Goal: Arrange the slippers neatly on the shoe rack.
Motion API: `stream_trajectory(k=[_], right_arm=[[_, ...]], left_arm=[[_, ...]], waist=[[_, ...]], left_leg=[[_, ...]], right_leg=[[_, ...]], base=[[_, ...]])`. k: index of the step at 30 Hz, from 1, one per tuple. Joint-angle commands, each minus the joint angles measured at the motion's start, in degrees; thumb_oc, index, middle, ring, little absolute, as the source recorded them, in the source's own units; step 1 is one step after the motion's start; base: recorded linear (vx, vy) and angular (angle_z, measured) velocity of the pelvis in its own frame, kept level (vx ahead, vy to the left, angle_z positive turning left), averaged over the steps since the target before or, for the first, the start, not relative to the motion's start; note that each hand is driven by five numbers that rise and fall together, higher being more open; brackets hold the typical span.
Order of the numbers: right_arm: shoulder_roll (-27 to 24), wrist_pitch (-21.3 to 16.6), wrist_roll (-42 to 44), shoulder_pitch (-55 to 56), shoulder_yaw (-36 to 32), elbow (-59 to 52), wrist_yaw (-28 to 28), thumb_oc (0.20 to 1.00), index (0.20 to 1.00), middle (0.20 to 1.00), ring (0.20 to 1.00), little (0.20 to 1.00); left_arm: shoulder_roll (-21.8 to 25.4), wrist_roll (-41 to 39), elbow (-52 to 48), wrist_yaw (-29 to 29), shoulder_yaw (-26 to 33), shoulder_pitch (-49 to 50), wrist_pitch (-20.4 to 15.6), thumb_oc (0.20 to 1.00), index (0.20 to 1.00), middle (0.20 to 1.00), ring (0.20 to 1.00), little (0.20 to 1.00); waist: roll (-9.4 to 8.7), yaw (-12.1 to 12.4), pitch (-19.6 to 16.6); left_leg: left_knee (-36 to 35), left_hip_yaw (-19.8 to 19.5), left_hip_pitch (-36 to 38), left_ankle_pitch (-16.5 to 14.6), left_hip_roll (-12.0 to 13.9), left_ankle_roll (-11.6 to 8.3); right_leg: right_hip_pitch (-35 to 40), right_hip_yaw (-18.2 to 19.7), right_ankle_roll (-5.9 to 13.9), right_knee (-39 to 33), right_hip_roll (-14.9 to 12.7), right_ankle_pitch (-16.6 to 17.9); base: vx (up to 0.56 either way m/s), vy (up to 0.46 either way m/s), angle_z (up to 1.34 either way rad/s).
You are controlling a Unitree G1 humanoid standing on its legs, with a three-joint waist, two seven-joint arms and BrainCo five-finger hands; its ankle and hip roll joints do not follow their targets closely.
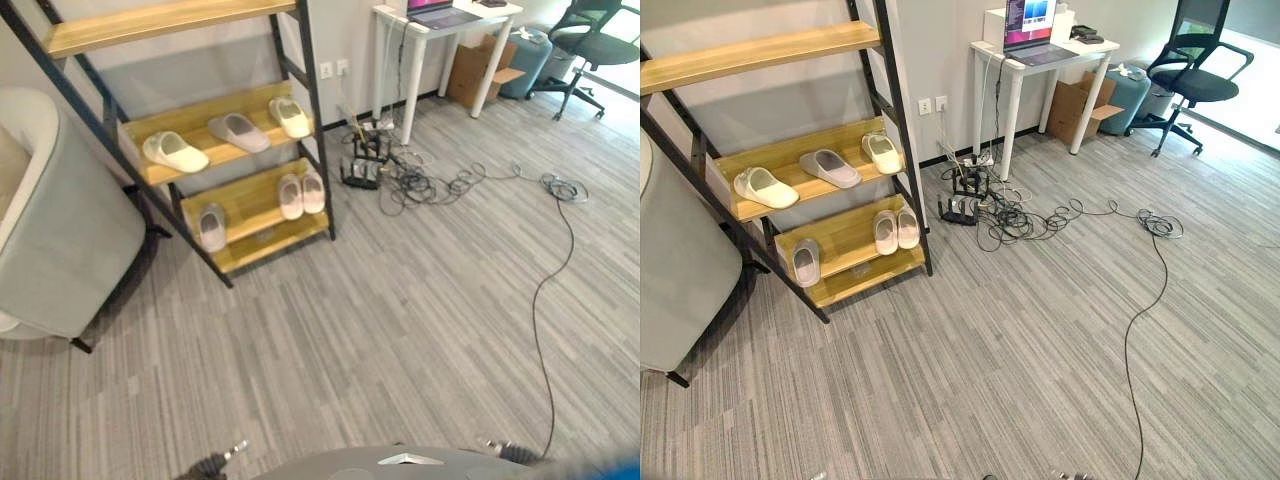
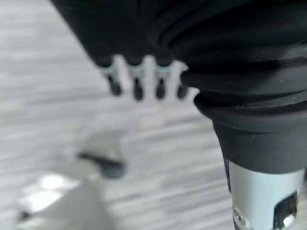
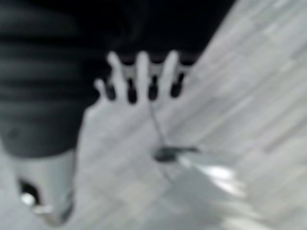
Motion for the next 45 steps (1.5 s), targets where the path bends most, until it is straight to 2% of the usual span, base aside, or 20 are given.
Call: stream_trajectory(k=[1,12,15,16,17,19,20,23,27,28,29,30,32,33,34,36,37,38,41,45], right_arm=[[-0.1,0.2,-1.0,1.4,1.6,3.8,0.2,1.000,1.000,1.000,1.000,1.000],[-0.6,-0.2,-3.4,0.0,4.3,1.0,-1.0,1.000,1.000,1.000,1.000,1.000],[-1.0,-0.2,-4.2,-1.3,5.2,0.6,-1.4,1.000,1.000,1.000,1.000,1.000],[-1.6,0.1,-5.2,-1.6,5.7,0.7,-1.6,1.000,1.000,1.000,1.000,1.000],[-1.6,0.1,-5.2,-1.6,5.7,0.7,-1.6,1.000,1.000,1.000,1.000,1.000],[-2.0,0.6,-7.2,-2.4,7.1,1.1,-1.9,1.000,1.000,1.000,1.000,1.000],[-2.0,0.6,-7.2,-2.4,7.1,1.1,-1.9,1.000,1.000,1.000,1.000,1.000],[-0.3,0.5,-12.2,-5.1,12.0,-0.9,-1.3,1.000,1.000,1.000,1.000,1.000],[2.5,0.4,-14.5,-6.8,14.1,-2.6,-1.1,1.000,1.000,1.000,1.000,1.000],[2.6,0.4,-14.5,-6.8,14.1,-2.6,-1.1,1.000,1.000,1.000,1.000,1.000],[3.1,0.4,-14.8,-7.3,14.4,-3.8,-1.1,1.000,1.000,1.000,1.000,1.000],[3.1,0.4,-14.8,-7.3,14.4,-3.8,-1.1,1.000,1.000,1.000,1.000,1.000],[3.7,0.4,-15.2,-8.1,15.6,-5.7,-1.0,1.000,1.000,1.000,1.000,1.000],[3.7,0.4,-15.1,-8.1,15.6,-5.7,-1.0,1.000,1.000,1.000,1.000,1.000],[3.5,0.1,-14.6,-8.3,15.2,-6.3,-1.5,1.000,1.000,1.000,1.000,1.000],[3.5,0.1,-14.6,-8.4,15.2,-6.3,-1.5,1.000,1.000,1.000,1.000,1.000],[3.7,-0.1,-14.3,-7.6,15.5,-6.6,-1.6,1.000,1.000,1.000,1.000,1.000],[3.6,-0.1,-14.4,-7.4,15.7,-6.6,-1.8,1.000,1.000,1.000,1.000,1.000],[3.6,0.0,-15.2,-6.8,16.1,-6.4,-2.0,1.000,1.000,1.000,1.000,1.000],[3.3,0.2,-16.9,-6.1,16.8,-6.0,-1.9,1.000,1.000,1.000,1.000,1.000]], left_arm=[[-0.2,2.1,4.3,-0.9,0.4,-2.4,-0.1,1.000,1.000,1.000,1.000,1.000],[-1.6,0.1,0.4,0.2,-3.9,-5.5,-0.6,1.000,1.000,1.000,1.000,1.000],[-1.3,-0.4,-0.6,0.9,-5.1,-7.3,-1.0,1.000,1.000,1.000,1.000,1.000],[-1.7,-0.2,-1.6,1.4,-6.6,-8.7,-1.1,1.000,1.000,1.000,1.000,1.000],[-1.7,-0.2,-1.6,1.4,-6.6,-8.7,-1.1,1.000,1.000,1.000,1.000,1.000],[-1.7,0.4,-1.7,1.8,-6.7,-9.8,-0.9,1.000,1.000,1.000,1.000,1.000],[-1.7,0.4,-1.7,1.8,-6.7,-9.8,-0.9,1.000,1.000,1.000,1.000,1.000],[-0.9,2.1,0.3,1.1,-3.6,-7.2,0.0,1.000,1.000,1.000,1.000,1.000],[2.1,5.8,3.2,1.2,-0.6,-5.7,1.0,1.000,1.000,1.000,1.000,1.000],[2.1,5.8,3.2,1.2,-0.6,-5.7,1.0,1.000,1.000,1.000,1.000,1.000],[3.1,5.8,3.4,1.4,0.4,-5.5,1.2,1.000,1.000,1.000,1.000,1.000],[3.1,5.8,3.4,1.4,0.4,-5.5,1.2,1.000,1.000,1.000,1.000,1.000],[3.9,5.5,2.2,1.9,0.0,-6.5,1.1,1.000,1.000,1.000,1.000,1.000],[3.9,5.5,2.2,1.9,0.0,-6.5,1.2,1.000,1.000,1.000,1.000,1.000],[4.4,5.2,1.3,2.4,-1.0,-7.7,0.7,1.000,1.000,1.000,1.000,1.000],[4.4,5.2,1.3,2.4,-1.0,-7.8,0.7,1.000,1.000,1.000,1.000,1.000],[3.7,4.2,-0.6,3.1,-2.7,-9.1,-0.2,1.000,1.000,1.000,1.000,1.000],[3.2,4.1,-1.3,3.4,-3.5,-9.4,-0.6,1.000,1.000,1.000,1.000,1.000],[2.3,4.5,-3.0,4.4,-5.4,-10.6,-1.7,1.000,1.000,1.000,1.000,1.000],[2.0,5.9,-2.8,5.0,-6.1,-11.1,-1.8,1.000,1.000,1.000,1.000,1.000]], waist=[[-2.42,0.2,-3.1],[-1.78,0.0,0.4],[-2.35,0.4,2.8],[-3.05,1.1,4.7],[-3.00,1.0,4.6],[-3.74,1.7,4.8],[-3.73,1.7,4.8],[-5.18,7.6,3.0],[-9.71,10.6,1.7],[-9.73,10.6,1.7],[-11.10,10.2,1.6],[-11.10,10.2,1.6],[-10.09,9.3,2.5],[-10.14,9.3,2.6],[-8.71,7.8,2.8],[-8.70,7.7,2.7],[-7.41,5.2,3.2],[-7.20,4.2,3.6],[-7.64,1.9,3.9],[-7.79,1.0,4.1]], left_leg=[[-2.0,-0.1,-2.5,6.2,1.6,-2.87],[-2.0,-1.1,-3.2,7.0,2.9,-3.27],[5.7,-1.4,-8.4,5.1,3.1,-3.59],[14.3,0.5,-14.2,4.4,2.1,-3.94],[14.6,0.3,-14.6,4.2,2.1,-3.93],[19.5,9.7,-21.3,5.0,4.2,-2.84],[19.5,9.7,-21.3,5.0,4.2,-2.84],[9.5,12.4,-22.7,9.4,1.5,-2.67],[11.5,10.9,-21.8,7.3,-1.5,0.69],[11.5,11.0,-21.8,7.2,-1.5,0.70],[11.8,11.1,-20.0,4.8,-3.1,2.57],[11.8,11.1,-20.0,4.8,-3.1,2.57],[11.8,9.6,-16.4,2.3,-3.0,4.15],[11.8,9.6,-16.4,2.3,-3.1,4.18],[10.3,7.2,-12.1,0.8,-3.0,4.70],[10.2,7.1,-12.2,0.9,-3.0,4.69],[8.8,4.2,-7.9,-0.9,-3.4,4.20],[8.4,3.0,-6.5,-1.5,-3.6,3.87],[7.3,-1.0,-3.9,-2.8,-4.3,3.02],[6.7,-3.6,-2.0,-3.9,-4.1,2.25]], right_leg=[[2.4,0.1,5.53,0.7,-2.0,-1.0],[0.6,-0.3,4.27,4.8,-1.7,-2.7],[-2.2,-1.2,3.16,9.6,-2.1,-4.8],[-2.1,-3.7,2.42,11.2,-3.2,-6.2],[-2.2,-3.9,2.42,11.3,-3.1,-6.3],[-0.1,-7.6,2.18,10.1,-3.9,-8.2],[-0.1,-7.6,2.18,10.1,-3.9,-8.2],[6.4,-9.2,3.49,7.0,-2.3,-9.1],[7.4,-9.3,6.62,11.5,-4.9,-7.0],[7.4,-9.2,6.63,11.5,-4.9,-7.0],[5.0,-8.8,10.11,19.3,-7.7,0.5],[5.0,-8.8,10.11,19.3,-7.7,0.5],[0.4,-8.5,10.45,31.0,-10.4,6.1],[0.3,-8.5,10.48,31.2,-10.5,6.1],[-4.1,-8.3,8.42,34.8,-11.5,4.6],[-4.1,-8.4,8.39,34.8,-11.5,4.5],[-8.2,-7.0,6.26,28.9,-11.2,0.5],[-8.3,-6.3,6.21,26.1,-10.9,0.3],[-11.2,0.1,7.52,14.9,-9.2,3.1],[-12.2,1.3,8.53,9.6,-9.3,6.2]], base=[[0.00,0.000,0.00],[0.02,-0.039,0.00],[-0.07,-0.077,0.16],[-0.01,-0.073,0.34],[0.01,-0.100,0.69],[0.13,-0.057,0.98],[0.21,-0.029,0.87],[0.53,0.098,0.71],[0.45,0.150,-0.02],[0.34,0.208,0.08],[0.22,0.139,0.12],[0.33,0.201,0.27],[0.27,0.144,0.35],[0.43,0.151,0.28],[0.26,0.069,0.37],[0.30,0.031,0.33],[0.44,-0.032,0.29],[0.54,-0.075,0.64],[0.26,-0.122,0.75],[0.19,-0.151,0.95]])
